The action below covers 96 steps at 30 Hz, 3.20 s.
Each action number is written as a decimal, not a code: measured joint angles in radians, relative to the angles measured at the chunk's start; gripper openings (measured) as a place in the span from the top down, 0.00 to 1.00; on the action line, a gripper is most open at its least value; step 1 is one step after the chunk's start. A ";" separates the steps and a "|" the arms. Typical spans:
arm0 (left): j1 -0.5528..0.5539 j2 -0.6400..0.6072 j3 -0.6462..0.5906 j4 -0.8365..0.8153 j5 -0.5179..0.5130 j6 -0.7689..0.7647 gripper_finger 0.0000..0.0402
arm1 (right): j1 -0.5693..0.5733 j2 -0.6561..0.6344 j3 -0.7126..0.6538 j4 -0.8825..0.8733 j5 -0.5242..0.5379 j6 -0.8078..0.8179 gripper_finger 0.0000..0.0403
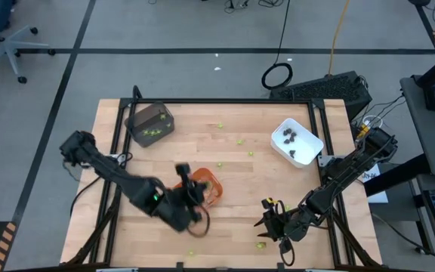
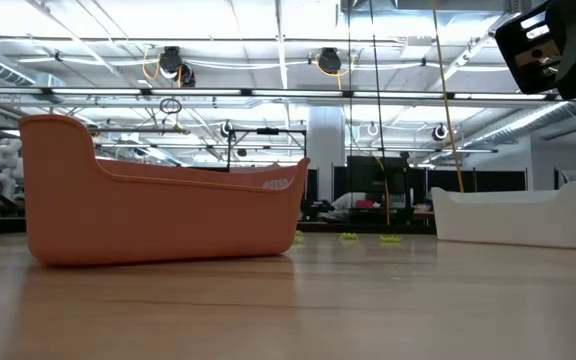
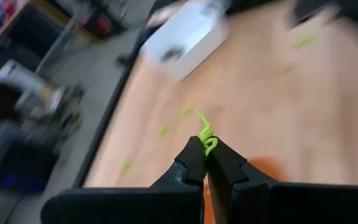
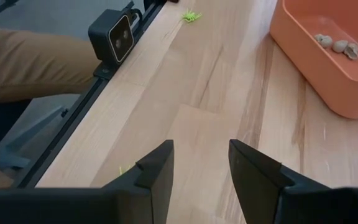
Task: Sort Halloween decoration
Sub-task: Put the green spider toy into the black bin
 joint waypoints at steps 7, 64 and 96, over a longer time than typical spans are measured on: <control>0.141 -0.105 0.000 -0.448 -0.005 -0.277 1.00 | 0.000 0.000 0.000 -0.001 0.000 -0.016 0.65; 1.004 -0.430 -0.725 -0.059 0.322 -0.402 0.63 | -0.126 0.000 0.000 -0.078 0.097 -0.294 0.65; 0.234 -0.475 -0.724 0.409 -0.091 -0.428 0.62 | -0.800 0.153 -0.001 0.159 -0.370 -0.385 0.58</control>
